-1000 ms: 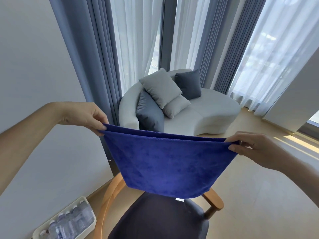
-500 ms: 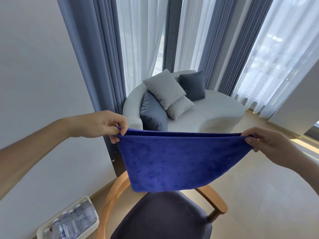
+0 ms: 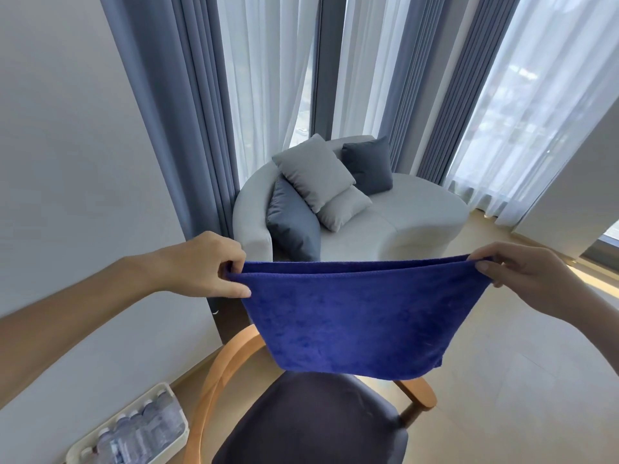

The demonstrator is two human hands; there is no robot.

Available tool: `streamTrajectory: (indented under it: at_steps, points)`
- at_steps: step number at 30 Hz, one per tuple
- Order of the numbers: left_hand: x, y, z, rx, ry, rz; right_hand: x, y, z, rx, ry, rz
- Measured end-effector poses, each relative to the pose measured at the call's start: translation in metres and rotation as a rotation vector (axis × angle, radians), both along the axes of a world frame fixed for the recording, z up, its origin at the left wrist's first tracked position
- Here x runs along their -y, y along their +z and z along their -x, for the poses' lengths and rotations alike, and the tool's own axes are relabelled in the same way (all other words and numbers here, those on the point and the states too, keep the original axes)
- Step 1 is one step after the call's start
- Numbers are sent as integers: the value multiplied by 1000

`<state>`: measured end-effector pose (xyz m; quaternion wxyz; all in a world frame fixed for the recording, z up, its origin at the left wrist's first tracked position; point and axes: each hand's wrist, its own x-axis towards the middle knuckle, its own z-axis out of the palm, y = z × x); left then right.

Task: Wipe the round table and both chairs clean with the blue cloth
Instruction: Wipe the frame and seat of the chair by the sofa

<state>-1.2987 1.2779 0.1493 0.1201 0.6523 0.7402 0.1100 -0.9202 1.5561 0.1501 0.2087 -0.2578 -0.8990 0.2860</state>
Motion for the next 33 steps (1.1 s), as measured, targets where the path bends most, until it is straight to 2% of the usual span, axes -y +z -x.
streamTrajectory:
  at_steps: [2, 5, 10, 14, 19, 21, 23, 26, 30, 33]
  points:
    - [-1, -4, 1, -13, 3, -83, 2, 1, 0, 5, -7, -7]
    - [-2, -3, 3, 74, 44, -190, 5, 3, 0, 27, -1, -16]
    - [-4, 0, 6, 161, 227, -243, 10, 0, 6, 49, -46, -18]
    - [-10, -5, 5, 214, 324, -152, 14, -12, 20, 164, -130, -103]
    - [-23, -21, -4, 165, 492, 51, 31, -31, 50, 171, -284, 18]
    - [-32, -28, -20, 302, 592, 51, 47, -36, 66, 135, -332, 138]
    - [-42, -35, -44, 536, 647, 38, 70, -42, 87, 90, -338, 244]
    - [-57, -42, -85, 828, 622, 97, 109, -51, 118, 80, -262, 253]
    - [-66, -39, -114, 1043, 615, 167, 133, -57, 139, 55, -196, 186]
    - [-66, -34, -120, 1105, 623, 190, 135, -58, 140, 58, -166, 155]
